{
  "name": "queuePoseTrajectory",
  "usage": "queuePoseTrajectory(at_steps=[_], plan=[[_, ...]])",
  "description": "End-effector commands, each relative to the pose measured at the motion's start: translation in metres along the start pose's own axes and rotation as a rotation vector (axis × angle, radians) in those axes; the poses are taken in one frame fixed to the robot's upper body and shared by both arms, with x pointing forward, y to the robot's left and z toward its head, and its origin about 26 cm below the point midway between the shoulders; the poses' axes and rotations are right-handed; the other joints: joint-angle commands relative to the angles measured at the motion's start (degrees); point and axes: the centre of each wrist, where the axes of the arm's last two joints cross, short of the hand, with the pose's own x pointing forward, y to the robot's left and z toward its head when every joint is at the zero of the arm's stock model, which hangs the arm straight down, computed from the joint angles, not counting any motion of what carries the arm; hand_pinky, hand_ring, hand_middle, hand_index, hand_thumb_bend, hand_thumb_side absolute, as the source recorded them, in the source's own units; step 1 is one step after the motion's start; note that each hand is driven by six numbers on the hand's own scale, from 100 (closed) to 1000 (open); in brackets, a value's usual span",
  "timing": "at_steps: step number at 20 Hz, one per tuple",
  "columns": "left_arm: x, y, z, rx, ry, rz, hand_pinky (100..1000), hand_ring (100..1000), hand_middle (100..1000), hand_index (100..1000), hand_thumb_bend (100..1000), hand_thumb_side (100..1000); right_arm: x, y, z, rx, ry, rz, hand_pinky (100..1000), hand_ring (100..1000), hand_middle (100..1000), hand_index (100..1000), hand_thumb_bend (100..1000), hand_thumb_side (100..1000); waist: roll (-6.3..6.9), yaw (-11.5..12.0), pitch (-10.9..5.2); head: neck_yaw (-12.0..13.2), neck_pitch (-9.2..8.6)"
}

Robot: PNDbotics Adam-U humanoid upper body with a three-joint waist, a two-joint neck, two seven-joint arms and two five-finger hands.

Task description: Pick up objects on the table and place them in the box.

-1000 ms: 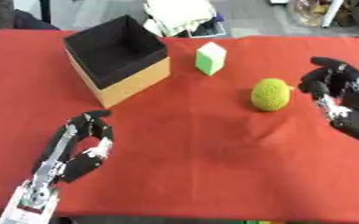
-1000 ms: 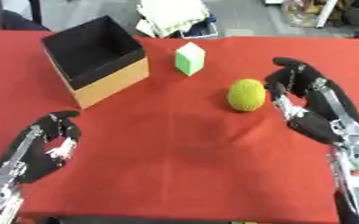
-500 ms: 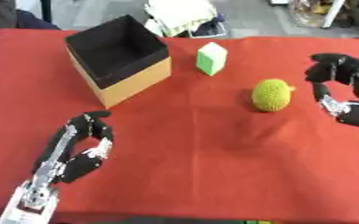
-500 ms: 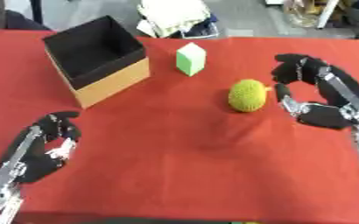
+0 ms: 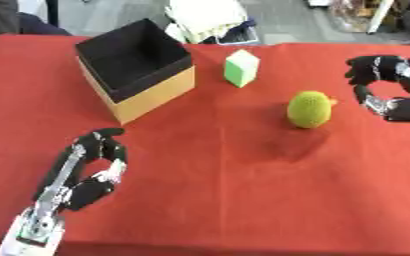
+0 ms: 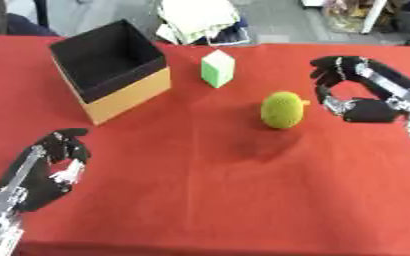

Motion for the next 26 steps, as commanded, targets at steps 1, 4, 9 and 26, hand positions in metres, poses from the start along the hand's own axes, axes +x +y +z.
queuePoseTrajectory(at_steps=[1, 4, 9, 26], plan=[[0.004, 0.005, -0.001, -0.006, -0.019, -0.013, 599, 595, 509, 812, 100, 416, -0.008, -0.013, -0.003, 0.018, 0.028, 0.047, 723, 736, 735, 902, 100, 515, 0.04, 0.1, -0.82, -0.3, 0.29], [0.005, 0.004, -0.001, -0.008, -0.021, -0.011, 600, 595, 509, 812, 100, 415, -0.013, -0.012, -0.013, 0.04, 0.041, 0.054, 725, 739, 738, 903, 100, 539, 0.17, 0.3, -0.81, -0.5, 0.29], [0.005, 0.004, -0.002, -0.011, -0.023, -0.01, 600, 595, 509, 812, 100, 415, -0.02, -0.006, -0.027, 0.086, 0.06, 0.073, 727, 743, 743, 905, 100, 574, 0.35, 0.5, -0.82, -0.8, 0.29], [0.005, 0.003, -0.002, -0.018, -0.021, -0.011, 600, 596, 510, 813, 100, 414, -0.041, 0.019, -0.03, 0.191, 0.142, 0.181, 747, 767, 767, 907, 100, 704, 0.55, 0.7, -0.69, -1.0, 0.29]])
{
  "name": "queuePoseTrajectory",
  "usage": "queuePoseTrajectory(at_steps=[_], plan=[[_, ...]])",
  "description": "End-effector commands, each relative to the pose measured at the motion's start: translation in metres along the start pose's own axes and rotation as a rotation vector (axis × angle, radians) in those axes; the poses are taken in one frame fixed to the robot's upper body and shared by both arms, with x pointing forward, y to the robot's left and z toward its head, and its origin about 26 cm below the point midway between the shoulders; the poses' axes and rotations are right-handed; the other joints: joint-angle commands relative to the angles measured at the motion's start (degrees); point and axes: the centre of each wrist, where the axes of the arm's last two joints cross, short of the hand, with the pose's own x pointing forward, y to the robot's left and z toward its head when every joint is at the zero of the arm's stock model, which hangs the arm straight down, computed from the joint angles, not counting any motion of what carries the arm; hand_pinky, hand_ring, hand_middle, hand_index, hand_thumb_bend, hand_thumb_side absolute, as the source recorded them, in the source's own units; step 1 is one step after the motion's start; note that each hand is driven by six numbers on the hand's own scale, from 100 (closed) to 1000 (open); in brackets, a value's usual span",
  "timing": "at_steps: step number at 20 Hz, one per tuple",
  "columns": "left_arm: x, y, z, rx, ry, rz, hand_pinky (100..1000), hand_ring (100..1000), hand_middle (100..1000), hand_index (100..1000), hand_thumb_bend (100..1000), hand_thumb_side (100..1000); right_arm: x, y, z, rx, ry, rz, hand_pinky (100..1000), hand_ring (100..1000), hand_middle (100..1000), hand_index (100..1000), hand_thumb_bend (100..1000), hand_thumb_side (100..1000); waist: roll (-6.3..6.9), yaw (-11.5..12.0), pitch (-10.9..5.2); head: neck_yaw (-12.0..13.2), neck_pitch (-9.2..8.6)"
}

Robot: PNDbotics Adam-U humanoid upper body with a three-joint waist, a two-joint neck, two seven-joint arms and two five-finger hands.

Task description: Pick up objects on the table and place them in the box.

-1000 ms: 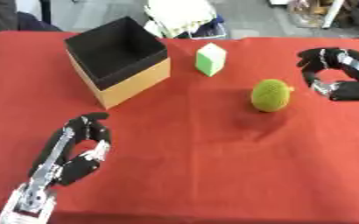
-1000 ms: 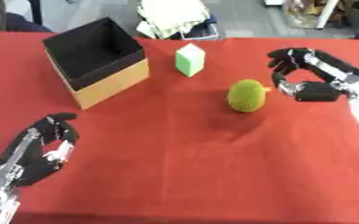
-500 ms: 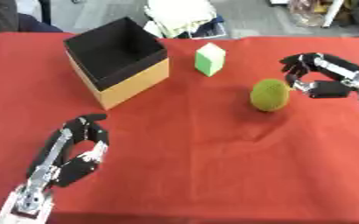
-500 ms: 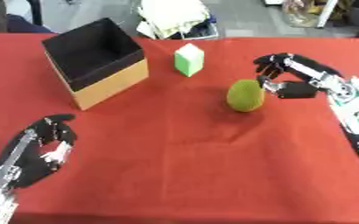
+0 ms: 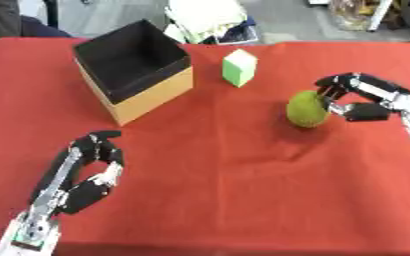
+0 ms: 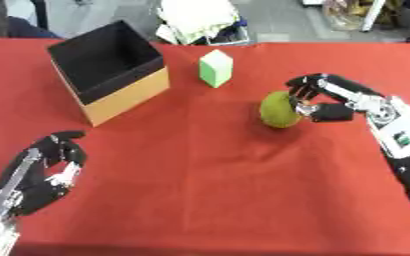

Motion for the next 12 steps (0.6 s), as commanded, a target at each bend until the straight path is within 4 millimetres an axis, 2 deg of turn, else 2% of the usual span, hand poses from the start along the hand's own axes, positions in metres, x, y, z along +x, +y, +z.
queuePoseTrajectory(at_steps=[1, 4, 10, 12], plan=[[0.0045, 0.0049, -0.0017, -0.002, -0.019, -0.014, 600, 596, 510, 813, 100, 414, -0.0023, -0.009, 0.0037, 0.005, 0.02, 0.064, 747, 767, 767, 907, 100, 707, -0.01, 0.0, -0.69, -0.1, 0.29], [0.0044, 0.0048, -0.0016, -0.003, -0.018, -0.014, 600, 596, 510, 813, 100, 414, -0.0043, -0.0066, 0.0038, 0.012, 0.032, 0.088, 751, 772, 771, 903, 100, 715, 0.04, -0.1, -0.69, -0.2, 0.29], [0.0042, 0.0044, -0.0014, -0.006, -0.017, -0.013, 600, 596, 511, 813, 100, 415, -0.0027, -0.0077, 0.001, 0.011, 0.045, 0.164, 757, 780, 780, 890, 100, 649, 0.08, -0.2, -0.72, -0.3, 0.29], [0.0041, 0.0044, -0.0012, -0.005, -0.017, -0.013, 600, 596, 511, 813, 100, 416, -0.0013, -0.0088, -0.0009, 0.009, 0.049, 0.195, 760, 784, 785, 881, 100, 569, 0.09, -0.2, -0.73, -0.4, 0.29]])
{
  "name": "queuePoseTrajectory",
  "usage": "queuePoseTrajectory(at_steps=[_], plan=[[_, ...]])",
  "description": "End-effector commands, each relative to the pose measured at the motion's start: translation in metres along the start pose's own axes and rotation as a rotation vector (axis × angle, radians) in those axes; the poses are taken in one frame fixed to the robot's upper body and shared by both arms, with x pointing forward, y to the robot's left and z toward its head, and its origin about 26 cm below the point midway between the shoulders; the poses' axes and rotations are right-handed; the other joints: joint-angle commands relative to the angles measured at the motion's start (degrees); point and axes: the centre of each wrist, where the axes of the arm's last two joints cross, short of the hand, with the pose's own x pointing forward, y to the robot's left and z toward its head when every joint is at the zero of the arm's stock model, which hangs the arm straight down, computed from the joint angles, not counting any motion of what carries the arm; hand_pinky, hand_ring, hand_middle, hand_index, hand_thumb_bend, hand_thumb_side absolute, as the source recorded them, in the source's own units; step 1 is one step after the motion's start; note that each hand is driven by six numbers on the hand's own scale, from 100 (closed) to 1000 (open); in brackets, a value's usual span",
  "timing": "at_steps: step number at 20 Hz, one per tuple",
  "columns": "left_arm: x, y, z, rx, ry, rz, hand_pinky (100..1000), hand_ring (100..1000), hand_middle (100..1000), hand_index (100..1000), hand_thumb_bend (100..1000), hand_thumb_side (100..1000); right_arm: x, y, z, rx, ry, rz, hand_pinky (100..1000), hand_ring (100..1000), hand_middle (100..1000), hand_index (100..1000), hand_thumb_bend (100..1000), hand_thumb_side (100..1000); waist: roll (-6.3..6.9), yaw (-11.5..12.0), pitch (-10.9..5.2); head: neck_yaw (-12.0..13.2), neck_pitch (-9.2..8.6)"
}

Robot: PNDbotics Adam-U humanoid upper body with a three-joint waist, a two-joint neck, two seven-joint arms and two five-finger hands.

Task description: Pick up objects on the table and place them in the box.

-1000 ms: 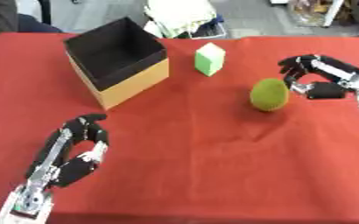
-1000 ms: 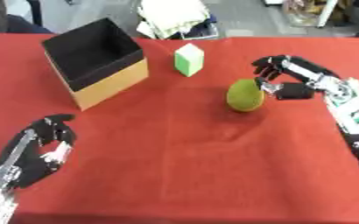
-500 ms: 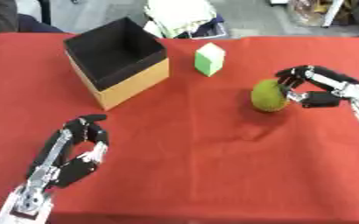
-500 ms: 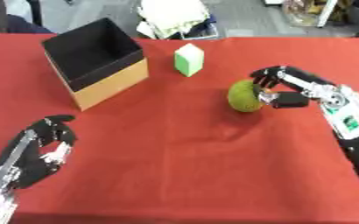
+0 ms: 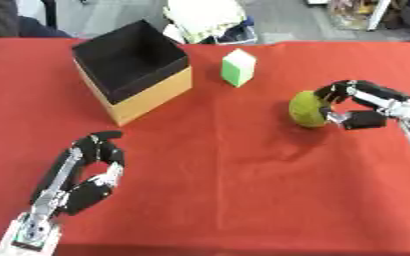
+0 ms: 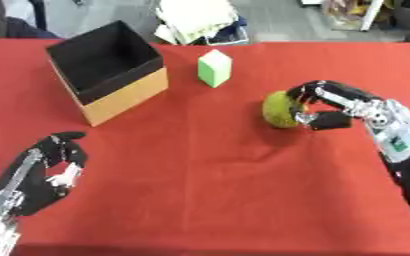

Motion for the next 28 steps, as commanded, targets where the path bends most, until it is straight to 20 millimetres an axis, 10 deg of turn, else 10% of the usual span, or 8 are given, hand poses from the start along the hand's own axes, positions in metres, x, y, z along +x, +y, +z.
queuePoseTrajectory(at_steps=[1, 9, 20, 28], plan=[[0.004, 0.005, -0.001, -0.003, -0.017, -0.013, 601, 596, 511, 813, 100, 416, 0.002, -0.014, -0.001, -0.019, 0.011, 0.077, 762, 787, 787, 872, 100, 497, -0.02, 0.0, -0.74, -0.2, 0.29], [0.004, 0.004, -0.001, -0.006, -0.014, -0.01, 601, 596, 511, 814, 100, 426, 0.003, -0.016, -0.009, -0.021, 0.053, 0.201, 761, 789, 778, 754, 100, 213, -0.22, 0.3, -0.77, -0.3, 0.29], [0.003, 0.003, -0.001, -0.009, -0.014, -0.006, 601, 597, 511, 814, 100, 430, 0.01, -0.026, -0.02, -0.221, 0.035, 0.279, 703, 705, 632, 311, 100, 174, -0.33, 0.7, -0.73, -0.5, 0.29], [0.004, 0.003, -0.001, -0.011, -0.015, -0.006, 601, 597, 511, 814, 100, 431, 0.014, -0.034, -0.026, -0.311, -0.015, 0.316, 697, 695, 617, 300, 100, 157, -0.41, 1.0, -0.64, -0.5, 0.29]])
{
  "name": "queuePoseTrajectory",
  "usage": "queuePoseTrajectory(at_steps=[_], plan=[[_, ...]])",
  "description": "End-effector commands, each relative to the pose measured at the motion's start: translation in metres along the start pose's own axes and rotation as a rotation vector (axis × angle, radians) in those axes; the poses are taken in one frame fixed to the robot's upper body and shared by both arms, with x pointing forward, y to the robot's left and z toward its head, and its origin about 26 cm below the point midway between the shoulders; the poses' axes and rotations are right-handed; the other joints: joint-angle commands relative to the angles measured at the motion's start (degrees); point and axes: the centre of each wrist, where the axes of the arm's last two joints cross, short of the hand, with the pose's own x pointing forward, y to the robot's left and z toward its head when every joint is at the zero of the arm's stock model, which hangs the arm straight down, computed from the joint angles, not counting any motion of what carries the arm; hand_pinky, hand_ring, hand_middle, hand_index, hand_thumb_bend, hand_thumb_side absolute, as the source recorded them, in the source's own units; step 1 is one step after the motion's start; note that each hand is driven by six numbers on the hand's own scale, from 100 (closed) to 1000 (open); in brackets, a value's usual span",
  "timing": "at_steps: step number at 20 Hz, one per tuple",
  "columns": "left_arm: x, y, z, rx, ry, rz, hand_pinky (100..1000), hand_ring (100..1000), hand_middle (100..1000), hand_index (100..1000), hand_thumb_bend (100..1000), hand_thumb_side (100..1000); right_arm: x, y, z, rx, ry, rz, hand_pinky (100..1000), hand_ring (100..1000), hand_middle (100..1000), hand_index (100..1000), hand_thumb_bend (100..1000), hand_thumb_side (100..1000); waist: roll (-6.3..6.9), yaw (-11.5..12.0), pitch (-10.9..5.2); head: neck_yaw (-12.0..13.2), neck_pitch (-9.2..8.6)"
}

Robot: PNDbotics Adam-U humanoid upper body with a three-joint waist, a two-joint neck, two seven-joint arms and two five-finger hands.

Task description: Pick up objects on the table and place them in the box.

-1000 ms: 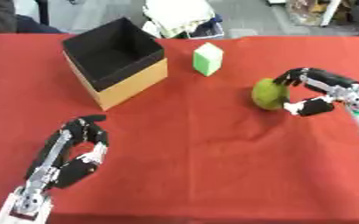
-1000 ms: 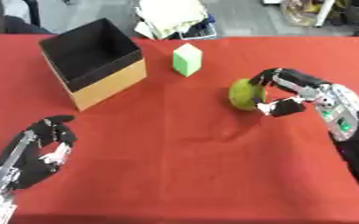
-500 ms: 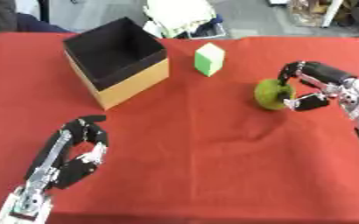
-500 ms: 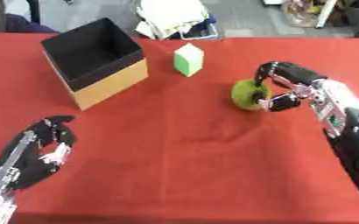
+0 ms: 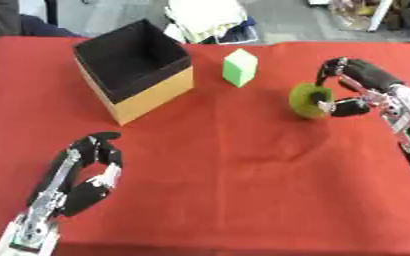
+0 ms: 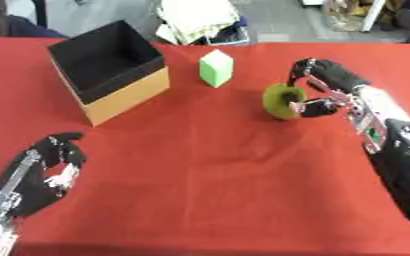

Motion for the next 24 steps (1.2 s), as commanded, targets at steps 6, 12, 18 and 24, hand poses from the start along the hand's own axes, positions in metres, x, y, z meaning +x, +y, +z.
queuePoseTrajectory(at_steps=[6, 12, 18, 24], plan=[[0.004, 0.004, -0.001, -0.006, -0.017, -0.012, 602, 597, 512, 814, 100, 433, 0.0, -0.051, -0.016, -0.121, -0.076, 0.068, 700, 696, 617, 301, 100, 128, -0.18, 0.4, -0.5, 0.0, 0.29], [0.005, 0.003, -0.003, -0.018, -0.023, -0.015, 603, 598, 513, 814, 100, 437, 0.008, -0.09, -0.034, -0.19, -0.126, 0.086, 704, 698, 620, 303, 100, 103, -0.25, 1.3, -0.16, -1.4, 0.29], [0.009, 0.002, -0.007, -0.041, -0.042, -0.018, 604, 599, 514, 814, 100, 438, 0.012, -0.118, -0.053, -0.224, -0.147, 0.116, 708, 701, 625, 306, 100, 100, -0.27, 3.4, 0.47, -3.7, 0.29], [0.016, -0.002, -0.015, -0.077, -0.076, -0.017, 604, 600, 514, 814, 100, 437, 0.017, -0.13, -0.069, -0.234, -0.156, 0.151, 712, 704, 629, 311, 100, 100, -0.33, 7.1, 1.04, -6.2, -0.95]])
